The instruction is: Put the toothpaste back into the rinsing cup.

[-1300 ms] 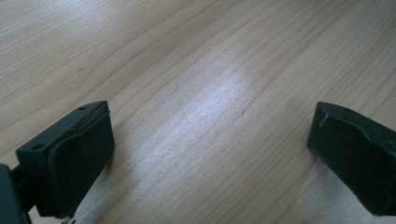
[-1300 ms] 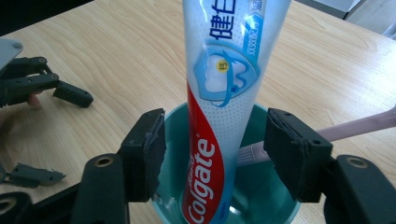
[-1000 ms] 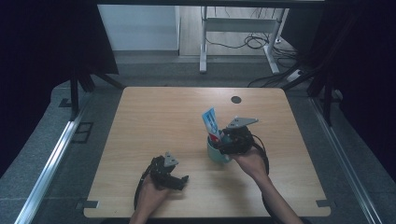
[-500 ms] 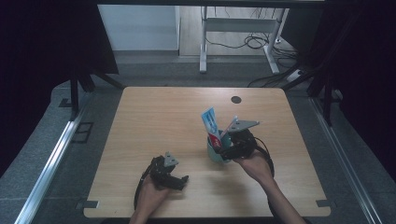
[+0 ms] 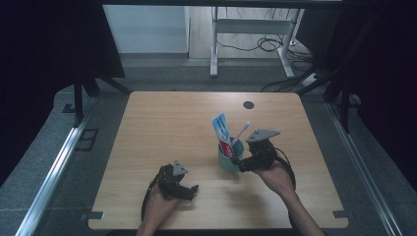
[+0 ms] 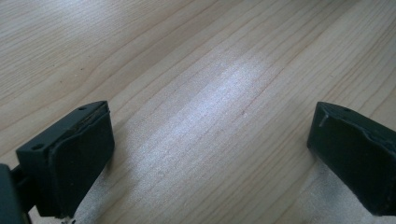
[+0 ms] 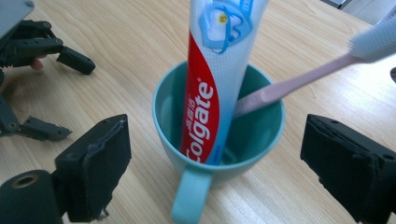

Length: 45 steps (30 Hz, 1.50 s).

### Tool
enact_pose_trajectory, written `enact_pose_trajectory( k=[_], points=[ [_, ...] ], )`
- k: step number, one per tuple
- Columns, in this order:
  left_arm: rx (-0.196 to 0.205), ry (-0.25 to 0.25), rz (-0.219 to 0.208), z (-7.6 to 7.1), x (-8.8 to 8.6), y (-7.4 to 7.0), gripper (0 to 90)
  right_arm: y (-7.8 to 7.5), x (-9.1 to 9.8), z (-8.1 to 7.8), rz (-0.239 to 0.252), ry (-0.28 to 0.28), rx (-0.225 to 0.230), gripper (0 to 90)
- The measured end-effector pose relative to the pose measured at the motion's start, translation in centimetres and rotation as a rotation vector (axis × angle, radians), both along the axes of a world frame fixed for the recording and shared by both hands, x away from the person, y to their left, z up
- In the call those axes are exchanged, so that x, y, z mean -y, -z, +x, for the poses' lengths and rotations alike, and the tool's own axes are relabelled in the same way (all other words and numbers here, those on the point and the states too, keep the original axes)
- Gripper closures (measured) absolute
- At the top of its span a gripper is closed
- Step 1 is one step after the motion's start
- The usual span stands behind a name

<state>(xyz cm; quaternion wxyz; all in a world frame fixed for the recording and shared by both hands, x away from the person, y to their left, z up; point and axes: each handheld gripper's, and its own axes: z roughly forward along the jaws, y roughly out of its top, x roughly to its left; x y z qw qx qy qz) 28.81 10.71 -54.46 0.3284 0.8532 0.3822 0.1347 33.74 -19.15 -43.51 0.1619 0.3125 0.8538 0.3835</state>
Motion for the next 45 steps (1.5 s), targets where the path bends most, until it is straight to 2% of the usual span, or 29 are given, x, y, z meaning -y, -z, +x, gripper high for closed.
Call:
enact_pose_trajectory(
  k=[17, 35, 45],
  points=[
    [0.000, -0.003, 0.000, 0.0, 0.0, 0.0, 0.6, 0.0, 2.6, -0.7, -0.030, 0.034, 0.023, 0.1],
    [0.001, -0.004, 0.000, 0.0, 0.0, 0.0, 0.6, 0.2, 6.0, -1.4, -0.066, 0.093, 0.034, 0.0],
    [0.000, -0.004, -0.001, 0.0, 0.0, 0.0, 0.6, 0.8, 8.1, -2.0, -0.065, 0.140, 0.021, 0.8]
  ],
)
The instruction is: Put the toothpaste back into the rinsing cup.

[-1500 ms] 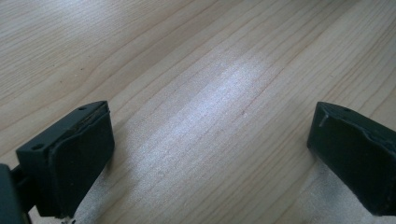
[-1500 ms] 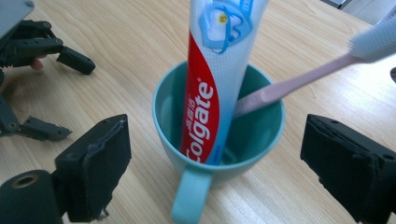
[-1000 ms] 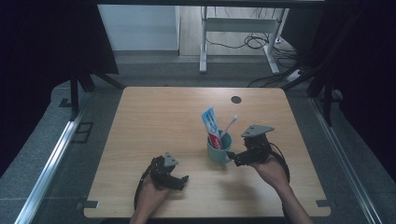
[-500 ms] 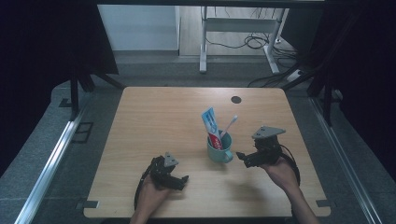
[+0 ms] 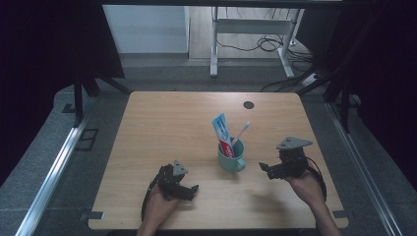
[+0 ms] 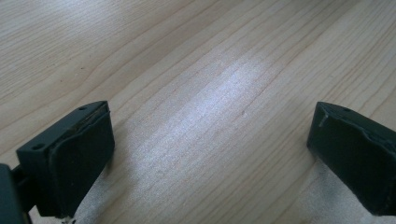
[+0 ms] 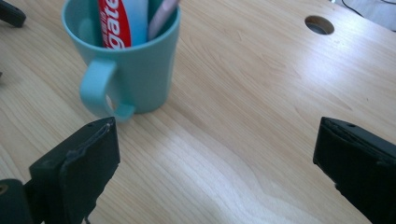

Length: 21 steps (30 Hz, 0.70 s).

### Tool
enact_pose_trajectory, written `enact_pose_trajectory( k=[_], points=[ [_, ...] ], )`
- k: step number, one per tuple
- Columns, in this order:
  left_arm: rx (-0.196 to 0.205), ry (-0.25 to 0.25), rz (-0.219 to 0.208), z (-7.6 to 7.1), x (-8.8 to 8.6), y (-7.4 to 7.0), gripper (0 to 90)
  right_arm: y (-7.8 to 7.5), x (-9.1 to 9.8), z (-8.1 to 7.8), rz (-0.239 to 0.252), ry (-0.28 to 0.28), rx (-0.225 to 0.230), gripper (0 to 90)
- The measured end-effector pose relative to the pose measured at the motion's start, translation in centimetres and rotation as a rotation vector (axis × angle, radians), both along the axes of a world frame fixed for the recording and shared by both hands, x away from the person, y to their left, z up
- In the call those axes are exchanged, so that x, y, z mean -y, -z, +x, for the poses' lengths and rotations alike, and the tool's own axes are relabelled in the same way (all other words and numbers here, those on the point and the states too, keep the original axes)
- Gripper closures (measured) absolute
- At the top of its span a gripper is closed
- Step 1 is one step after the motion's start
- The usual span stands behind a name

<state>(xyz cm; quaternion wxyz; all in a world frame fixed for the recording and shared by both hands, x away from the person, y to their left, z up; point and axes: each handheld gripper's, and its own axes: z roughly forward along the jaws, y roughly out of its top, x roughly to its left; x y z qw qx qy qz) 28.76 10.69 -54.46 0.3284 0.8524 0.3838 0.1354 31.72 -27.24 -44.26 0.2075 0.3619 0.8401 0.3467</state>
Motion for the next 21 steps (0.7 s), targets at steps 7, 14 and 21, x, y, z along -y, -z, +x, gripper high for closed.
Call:
enact_pose_trajectory(
  k=[7, 14, 21],
  points=[
    [-0.001, -0.004, -0.003, 0.0, 0.0, 0.0, 0.6, 0.8, 1.2, -0.5, 0.009, 0.024, -0.008, 2.4],
    [0.000, -0.007, -0.003, -0.1, 0.0, 0.0, 0.7, 2.0, 1.9, -1.0, 0.019, 0.036, -0.016, 2.3],
    [0.000, -0.008, -0.004, -0.1, 0.0, 0.0, 0.9, 3.7, 2.3, -1.4, 0.018, 0.048, -0.025, 0.0]
  ],
)
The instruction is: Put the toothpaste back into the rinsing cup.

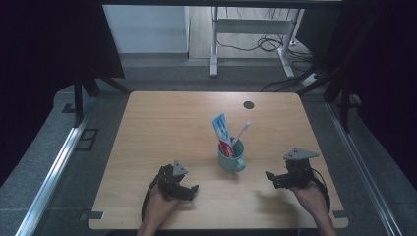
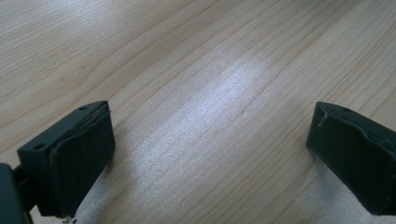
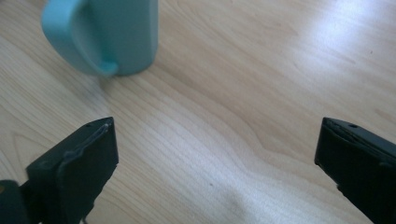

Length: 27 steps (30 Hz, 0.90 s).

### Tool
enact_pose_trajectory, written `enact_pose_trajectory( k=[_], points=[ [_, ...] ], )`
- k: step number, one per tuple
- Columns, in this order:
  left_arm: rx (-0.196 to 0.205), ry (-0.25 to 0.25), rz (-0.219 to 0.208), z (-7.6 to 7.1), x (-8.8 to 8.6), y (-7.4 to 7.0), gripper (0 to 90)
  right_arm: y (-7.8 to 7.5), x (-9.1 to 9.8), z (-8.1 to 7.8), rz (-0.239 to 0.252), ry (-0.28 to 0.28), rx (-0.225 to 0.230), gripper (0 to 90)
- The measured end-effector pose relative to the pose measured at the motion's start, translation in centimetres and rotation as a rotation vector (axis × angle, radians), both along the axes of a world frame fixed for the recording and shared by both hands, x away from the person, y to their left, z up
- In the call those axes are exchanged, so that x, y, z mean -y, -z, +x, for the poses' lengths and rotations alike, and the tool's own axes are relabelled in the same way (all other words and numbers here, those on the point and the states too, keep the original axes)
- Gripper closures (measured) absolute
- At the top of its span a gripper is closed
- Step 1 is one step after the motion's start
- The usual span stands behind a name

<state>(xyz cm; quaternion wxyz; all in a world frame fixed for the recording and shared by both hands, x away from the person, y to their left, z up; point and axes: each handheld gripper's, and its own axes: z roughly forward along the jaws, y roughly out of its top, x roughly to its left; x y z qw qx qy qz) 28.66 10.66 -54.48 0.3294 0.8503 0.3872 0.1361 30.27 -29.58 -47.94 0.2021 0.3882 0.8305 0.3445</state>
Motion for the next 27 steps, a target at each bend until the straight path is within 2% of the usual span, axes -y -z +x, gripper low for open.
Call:
enact_pose_trajectory(
  k=[13, 17, 22, 24, 25, 27],
  points=[
    [0.000, -0.006, -0.001, -0.1, 0.0, 0.0, 1.0, 3.8, 0.3, -0.8, -0.008, 0.019, -0.033, 0.0],
    [0.000, -0.005, 0.001, -0.1, 0.0, 0.0, 1.0, 4.6, 0.2, -0.9, -0.038, 0.017, -0.040, 0.0],
    [0.000, -0.004, 0.001, -0.1, 0.0, 0.0, 1.0, 5.7, 0.3, -1.0, -0.044, 0.014, -0.061, 0.0],
    [0.000, -0.004, 0.001, -0.1, 0.0, 0.0, 1.0, 6.3, 0.6, -1.1, 0.016, 0.021, -0.075, 0.0],
    [0.000, -0.004, 0.001, -0.1, 0.0, 0.0, 1.0, 6.4, 0.7, -1.1, 0.031, 0.024, -0.076, 0.0],
    [0.000, -0.005, 0.001, -0.1, 0.0, 0.0, 1.0, 6.4, 0.8, -1.2, 0.029, 0.023, -0.076, 0.0]
  ],
)
